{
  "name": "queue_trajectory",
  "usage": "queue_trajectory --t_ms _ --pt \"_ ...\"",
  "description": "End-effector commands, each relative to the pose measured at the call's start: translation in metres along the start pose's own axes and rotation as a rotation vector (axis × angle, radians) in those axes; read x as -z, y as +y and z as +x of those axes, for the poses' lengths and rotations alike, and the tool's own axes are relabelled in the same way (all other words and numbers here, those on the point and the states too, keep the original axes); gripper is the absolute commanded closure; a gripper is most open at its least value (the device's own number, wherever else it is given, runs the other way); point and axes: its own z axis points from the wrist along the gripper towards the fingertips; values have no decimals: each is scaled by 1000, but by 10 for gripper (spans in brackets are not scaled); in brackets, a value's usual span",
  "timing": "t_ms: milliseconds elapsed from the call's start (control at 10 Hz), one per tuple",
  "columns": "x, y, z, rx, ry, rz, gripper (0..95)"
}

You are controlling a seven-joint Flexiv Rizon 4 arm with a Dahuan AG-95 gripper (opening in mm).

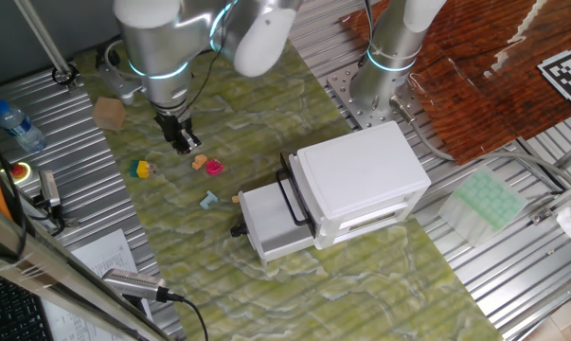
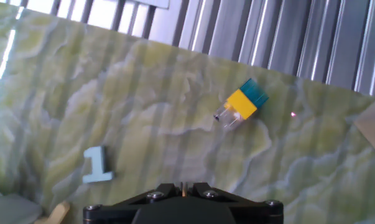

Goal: Put things in the drawer

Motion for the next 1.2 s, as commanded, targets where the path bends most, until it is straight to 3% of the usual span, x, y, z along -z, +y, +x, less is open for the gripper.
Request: queue_trajectory --t_ms 100,400,500,600,1100,1200 --pt "-2 -1 3 -14 21 -6 760" --pt "-33 0 9 3 28 -8 760" --pt "-37 1 10 11 30 -7 760" --pt "-39 2 11 16 33 -12 570" --pt "-50 10 26 29 42 3 570" --pt "-50 9 26 28 43 5 760"
